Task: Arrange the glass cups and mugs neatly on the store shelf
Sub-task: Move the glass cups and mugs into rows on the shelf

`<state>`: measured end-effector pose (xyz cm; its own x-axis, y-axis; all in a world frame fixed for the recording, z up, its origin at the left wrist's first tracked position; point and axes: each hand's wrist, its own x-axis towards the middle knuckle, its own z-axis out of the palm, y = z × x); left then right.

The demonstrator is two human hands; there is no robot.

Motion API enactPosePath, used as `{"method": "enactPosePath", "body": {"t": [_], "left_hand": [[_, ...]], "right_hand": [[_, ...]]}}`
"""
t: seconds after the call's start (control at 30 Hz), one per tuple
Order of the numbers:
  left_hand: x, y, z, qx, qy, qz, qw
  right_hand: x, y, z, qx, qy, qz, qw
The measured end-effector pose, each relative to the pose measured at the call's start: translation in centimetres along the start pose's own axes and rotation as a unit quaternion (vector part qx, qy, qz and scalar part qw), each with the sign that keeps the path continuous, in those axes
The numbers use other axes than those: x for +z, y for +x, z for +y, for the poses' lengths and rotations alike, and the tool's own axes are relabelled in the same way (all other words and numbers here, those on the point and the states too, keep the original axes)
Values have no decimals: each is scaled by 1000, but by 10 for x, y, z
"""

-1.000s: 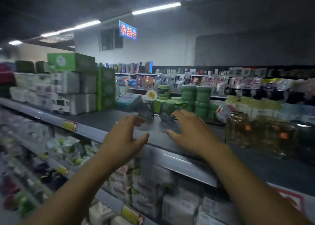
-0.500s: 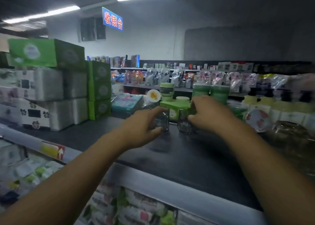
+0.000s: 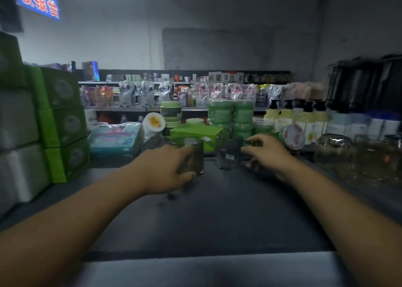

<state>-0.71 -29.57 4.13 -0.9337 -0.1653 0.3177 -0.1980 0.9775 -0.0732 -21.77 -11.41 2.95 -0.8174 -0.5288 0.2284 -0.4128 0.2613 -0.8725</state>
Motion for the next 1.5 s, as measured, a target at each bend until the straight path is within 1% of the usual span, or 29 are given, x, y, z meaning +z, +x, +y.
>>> {"method": "enactPosePath", "body": {"t": [0.07, 0.1, 0.13, 0.17, 0.23, 0.3, 0.33, 0.37, 0.4, 0.47, 0.53, 0.63, 0.7, 0.77, 0.93, 1.03, 1.13, 1.23, 1.33, 1.37, 1.5], "left_hand": [[3, -6, -21, -12, -52, 27, 998], [7, -7, -30, -22, -97, 45, 994], [10, -8, -37, -33, -165, 63, 984], [12, -8, -41, -52, -245, 76, 965], [14, -6, -47, -120, -381, 87, 913], [12, -1, -53, -197, -463, 65, 862], [10, -1, -54, -222, -482, 34, 847], [9, -2, -57, -237, -488, -5, 840], [9, -2, -57, -243, -488, -39, 837], [12, -2, -57, -240, -490, -68, 836], [15, -2, -56, -231, -514, -74, 823], [12, 1, -53, -227, -583, -94, 774], [7, -1, -53, -260, -611, -91, 742], [3, -2, -55, -282, -625, -86, 723], [1, 7, -46, -274, -638, -74, 716], [-4, 18, -31, -252, -665, -64, 700], [-12, 27, -3, -233, -688, -38, 686], [-17, 33, 49, -210, -715, -15, 666], [-26, 33, 130, -164, -726, -7, 668], [-29, 33, 162, -155, -733, -4, 663], [-39, 33, 295, -106, -787, -31, 607]], "right_hand": [[1, 0, 4, 5, 35, 16, 999], [0, -1, 6, 8, 47, 14, 999], [0, -1, 7, 11, 63, 3, 998], [1, -3, 6, 15, 88, -16, 996], [3, -4, 6, 29, 136, -55, 989], [5, -4, 6, 49, 165, -74, 982], [5, -3, 7, 57, 174, -80, 980], [6, -2, 7, 64, 182, -86, 977], [7, 0, 9, 69, 192, -91, 975], [8, 0, 9, 83, 222, -82, 968], [9, 1, 10, 90, 242, -64, 964], [8, -1, 7, 86, 233, -37, 968], [5, -4, 2, 80, 218, -21, 972], [2, -9, -5, 83, 216, -6, 973], [-26, -32, -11, 97, 223, 39, 969], [-60, -61, -6, 97, 293, 56, 949], [-101, -94, 5, 78, 357, 73, 928], [-148, -127, 18, 54, 392, 95, 914], [-204, -166, 31, 29, 393, 98, 914], [-224, -180, 34, 23, 385, 102, 917], [-313, -232, 56, 8, 363, 152, 919]]}}
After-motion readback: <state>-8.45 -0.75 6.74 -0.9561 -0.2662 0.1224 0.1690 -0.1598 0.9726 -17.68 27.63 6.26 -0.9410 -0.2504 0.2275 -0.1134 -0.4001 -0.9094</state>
